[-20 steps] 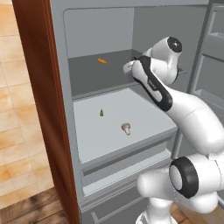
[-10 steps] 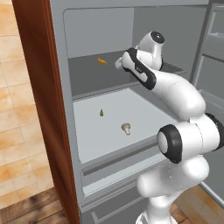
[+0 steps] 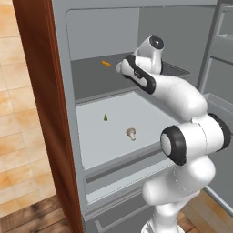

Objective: Transport the chicken drumstick and mushroom to the fridge. Place the chicken drumstick on the rack containing meat and place the mushroom on the rack containing the vegetable, ensuring meats and vegetables are on different racks.

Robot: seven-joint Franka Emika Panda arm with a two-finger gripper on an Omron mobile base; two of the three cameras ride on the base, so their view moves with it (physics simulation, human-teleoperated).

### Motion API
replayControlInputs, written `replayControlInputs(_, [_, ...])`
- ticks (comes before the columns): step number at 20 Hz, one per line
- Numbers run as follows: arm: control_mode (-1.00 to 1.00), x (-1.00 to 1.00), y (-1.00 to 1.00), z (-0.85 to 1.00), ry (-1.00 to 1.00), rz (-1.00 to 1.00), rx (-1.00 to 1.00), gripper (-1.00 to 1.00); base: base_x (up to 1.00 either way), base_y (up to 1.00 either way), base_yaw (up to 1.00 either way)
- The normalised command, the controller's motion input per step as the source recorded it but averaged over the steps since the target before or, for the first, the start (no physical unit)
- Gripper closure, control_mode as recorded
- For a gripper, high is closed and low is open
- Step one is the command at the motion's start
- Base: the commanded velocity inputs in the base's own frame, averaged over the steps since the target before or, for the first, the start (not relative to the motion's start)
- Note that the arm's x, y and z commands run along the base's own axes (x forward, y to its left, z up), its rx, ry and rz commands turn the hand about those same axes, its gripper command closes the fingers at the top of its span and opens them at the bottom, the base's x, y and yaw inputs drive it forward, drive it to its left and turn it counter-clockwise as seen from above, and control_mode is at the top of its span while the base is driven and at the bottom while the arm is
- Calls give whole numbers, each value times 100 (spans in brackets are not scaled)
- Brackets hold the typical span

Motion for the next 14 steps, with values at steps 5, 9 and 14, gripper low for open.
replayControlInputs(5, [-100,-9,20,12,-2,-2,0,-100,0,0,0])
replayControlInputs(9, [-100,-56,19,30,6,-9,0,-100,0,0,0])
replayControlInputs(14, [-100,-97,13,9,-3,-10,-2,-100,0,0,0])
